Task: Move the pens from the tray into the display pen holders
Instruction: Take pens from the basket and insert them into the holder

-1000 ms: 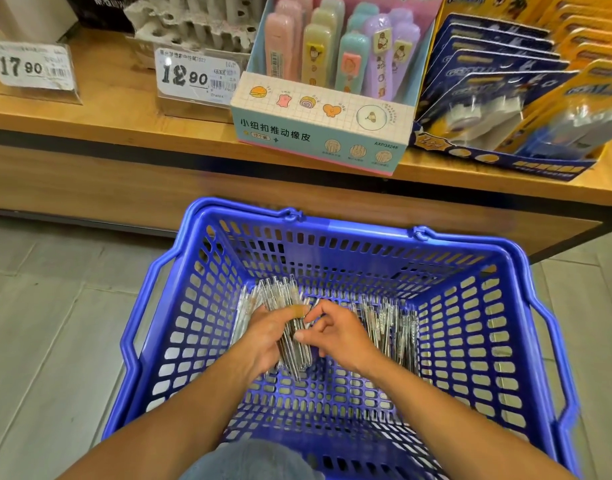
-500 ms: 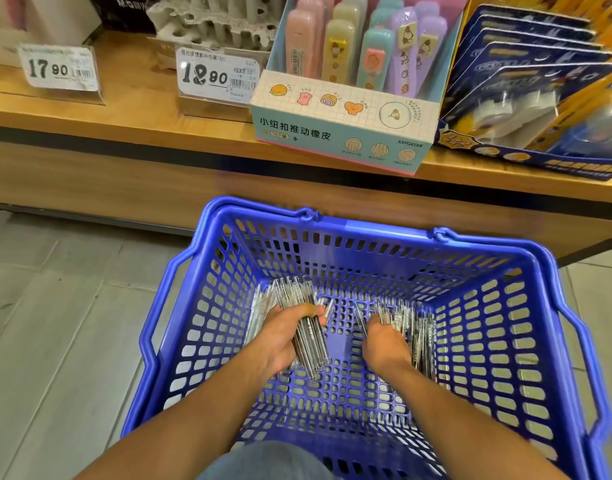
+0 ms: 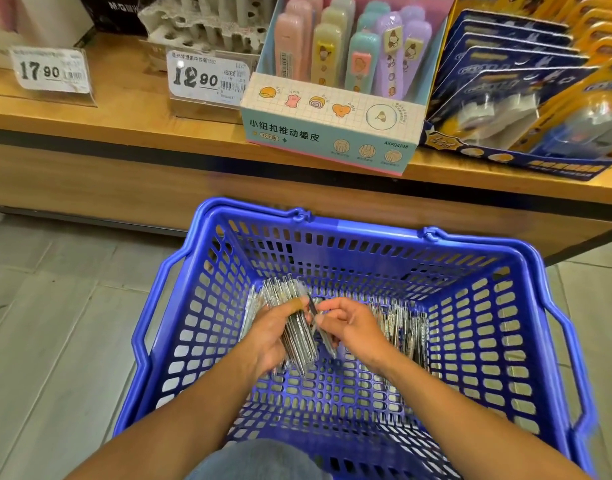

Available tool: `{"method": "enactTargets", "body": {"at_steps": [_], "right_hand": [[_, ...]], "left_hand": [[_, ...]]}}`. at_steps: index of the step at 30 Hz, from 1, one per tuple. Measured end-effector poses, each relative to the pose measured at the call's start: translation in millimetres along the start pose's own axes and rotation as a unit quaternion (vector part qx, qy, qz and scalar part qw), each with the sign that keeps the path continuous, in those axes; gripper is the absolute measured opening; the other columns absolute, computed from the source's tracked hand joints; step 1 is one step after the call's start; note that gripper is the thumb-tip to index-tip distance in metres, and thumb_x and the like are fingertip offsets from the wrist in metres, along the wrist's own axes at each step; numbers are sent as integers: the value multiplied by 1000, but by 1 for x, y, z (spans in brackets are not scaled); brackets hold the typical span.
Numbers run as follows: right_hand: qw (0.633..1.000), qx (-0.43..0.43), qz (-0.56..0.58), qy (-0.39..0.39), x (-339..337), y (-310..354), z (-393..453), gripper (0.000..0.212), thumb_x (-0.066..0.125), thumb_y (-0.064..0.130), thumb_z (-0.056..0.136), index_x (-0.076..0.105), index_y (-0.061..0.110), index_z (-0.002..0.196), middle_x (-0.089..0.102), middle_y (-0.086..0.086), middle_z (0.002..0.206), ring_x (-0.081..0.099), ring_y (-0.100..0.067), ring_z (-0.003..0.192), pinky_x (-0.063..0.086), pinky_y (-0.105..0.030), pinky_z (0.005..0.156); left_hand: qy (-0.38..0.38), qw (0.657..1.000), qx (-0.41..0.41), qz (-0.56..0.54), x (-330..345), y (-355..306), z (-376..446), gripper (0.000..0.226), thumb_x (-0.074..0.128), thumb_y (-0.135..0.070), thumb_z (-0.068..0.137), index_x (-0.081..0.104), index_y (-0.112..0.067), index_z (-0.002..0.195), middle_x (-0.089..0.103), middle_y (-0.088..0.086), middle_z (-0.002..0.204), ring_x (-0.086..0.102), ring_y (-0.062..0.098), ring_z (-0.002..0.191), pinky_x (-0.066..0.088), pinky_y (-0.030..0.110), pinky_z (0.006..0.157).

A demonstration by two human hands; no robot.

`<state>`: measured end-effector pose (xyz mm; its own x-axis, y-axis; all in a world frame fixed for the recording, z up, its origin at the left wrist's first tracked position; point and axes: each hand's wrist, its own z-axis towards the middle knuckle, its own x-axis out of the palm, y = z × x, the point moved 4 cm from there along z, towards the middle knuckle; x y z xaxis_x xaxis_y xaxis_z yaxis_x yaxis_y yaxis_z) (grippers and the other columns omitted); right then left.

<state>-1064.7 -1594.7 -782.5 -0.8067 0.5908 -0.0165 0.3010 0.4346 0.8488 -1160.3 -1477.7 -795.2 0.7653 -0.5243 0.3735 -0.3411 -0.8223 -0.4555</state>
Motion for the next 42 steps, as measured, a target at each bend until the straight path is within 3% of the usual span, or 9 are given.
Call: {"method": "enactTargets", "body": {"at_steps": [2, 8, 11, 13, 18, 23, 28, 39, 42], "right_hand": [[1000, -22, -1, 6, 9, 4, -2, 22, 71, 14, 87, 64, 15, 107, 70, -2, 77, 64, -9, 62, 55, -27, 63], [996, -63, -62, -13, 24, 4, 0, 17, 79, 18, 80, 65, 19, 91, 59, 8, 69, 58, -4, 60, 57, -24, 67], [997, -68, -37, -1, 16, 1, 4, 9, 72, 23, 86, 67, 16, 89, 66, 2, 71, 62, -10, 59, 54, -22, 59], [995, -51, -59, -65, -2, -9, 11, 7, 66, 22, 91, 67, 16, 88, 69, 2, 72, 64, -12, 62, 52, -20, 58], [898, 100, -360, -232, -63, -49, 15, 12, 58, 17, 96, 60, 12, 107, 66, -2, 84, 65, -17, 69, 57, -29, 63], [809, 114, -539, -204, -70, -62, 18, 21, 52, 8, 97, 53, 2, 117, 67, -7, 86, 65, -23, 75, 43, -26, 56], [770, 130, -601, -168, -66, -63, 25, 35, 50, -2, 93, 47, 1, 128, 70, -10, 94, 69, -24, 82, 58, -31, 68], [849, 201, -429, -234, -65, -54, 33, 16, 62, 21, 94, 63, 6, 91, 59, -4, 73, 59, -18, 64, 51, -28, 57], [875, 190, -390, -212, -64, -55, 32, 24, 58, 24, 96, 56, 2, 107, 59, -4, 76, 60, -15, 62, 44, -23, 46]], "left_hand": [[16, 1000, -4, -13, 1, -1, -1, 48, 78, -21, 79, 60, 6, 115, 69, 30, 109, 70, 44, 97, 54, 62, 84], [11, 1000, 13, 2, -3, 0, 2, 45, 80, -16, 76, 64, 8, 111, 71, 28, 106, 72, 40, 96, 61, 43, 67], [-4, 1000, 11, 18, -3, -1, 3, 51, 78, -11, 74, 58, 9, 117, 71, 30, 103, 70, 45, 95, 57, 59, 83], [-12, 1000, 11, 23, -4, -3, 3, 52, 80, -14, 65, 61, 6, 109, 73, 20, 86, 71, 35, 78, 58, 54, 81], [-33, 999, 6, 12, -7, -2, 5, 55, 78, -12, 68, 60, 5, 117, 67, 9, 71, 63, 19, 59, 56, 35, 53], [-39, 999, -1, 13, -7, 0, 7, 52, 74, -8, 81, 55, 8, 127, 67, 10, 73, 64, 19, 59, 55, 32, 50], [-43, 999, -6, 23, -7, 1, 6, 57, 74, -9, 82, 50, 5, 132, 67, 11, 75, 65, 20, 60, 55, 32, 51], [-47, 998, -8, 42, -9, 2, 10, 62, 77, -8, 80, 46, 5, 133, 70, 12, 75, 67, 22, 61, 56, 34, 55], [-54, 997, -13, 60, -7, 1, 9, 56, 76, -8, 80, 49, 2, 128, 71, 10, 70, 67, 22, 58, 56, 36, 54]]}}
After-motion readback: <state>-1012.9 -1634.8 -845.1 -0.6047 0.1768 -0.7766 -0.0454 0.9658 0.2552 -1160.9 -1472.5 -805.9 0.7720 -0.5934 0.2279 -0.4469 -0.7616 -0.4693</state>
